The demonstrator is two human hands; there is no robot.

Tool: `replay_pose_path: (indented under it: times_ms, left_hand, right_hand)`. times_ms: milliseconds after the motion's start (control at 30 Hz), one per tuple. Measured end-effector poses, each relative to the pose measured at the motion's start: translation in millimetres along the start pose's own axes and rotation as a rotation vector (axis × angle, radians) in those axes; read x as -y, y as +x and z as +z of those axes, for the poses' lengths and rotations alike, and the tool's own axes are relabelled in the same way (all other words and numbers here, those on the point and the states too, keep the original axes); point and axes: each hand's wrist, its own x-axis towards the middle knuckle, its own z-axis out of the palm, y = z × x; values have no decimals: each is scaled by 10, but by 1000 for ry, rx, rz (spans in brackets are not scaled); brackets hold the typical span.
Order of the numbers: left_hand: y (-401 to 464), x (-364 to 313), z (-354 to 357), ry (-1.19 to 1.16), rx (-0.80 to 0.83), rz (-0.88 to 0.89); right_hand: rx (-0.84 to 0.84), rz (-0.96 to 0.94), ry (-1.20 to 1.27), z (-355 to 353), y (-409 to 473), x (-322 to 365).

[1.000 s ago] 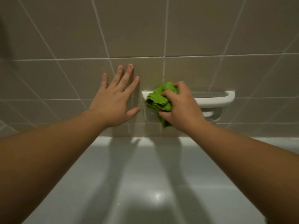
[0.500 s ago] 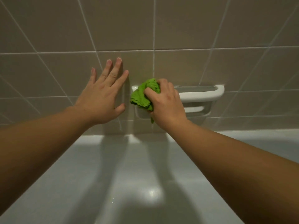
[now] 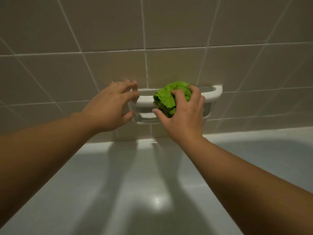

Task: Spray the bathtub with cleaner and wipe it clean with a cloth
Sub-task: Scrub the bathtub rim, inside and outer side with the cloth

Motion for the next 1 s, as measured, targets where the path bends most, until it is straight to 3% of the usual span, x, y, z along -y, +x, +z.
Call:
replay_pose_path:
  times_ms: [233,567,833,1000]
  left_hand:
    - [-90,126,-166,-107,-43,-117]
    - [-154,329,-188,-184,-48,-223]
    - [-65,170,-198,-250,-28,-185]
    - [68,1,-96,-237,7,-135]
  right_hand:
    - [-135,351,283,278,-144,461]
    - [-88,327,582,680,-361,1271]
    - [-232,554,605,230,-182,456]
    - [-227,570,647,144,-123,372]
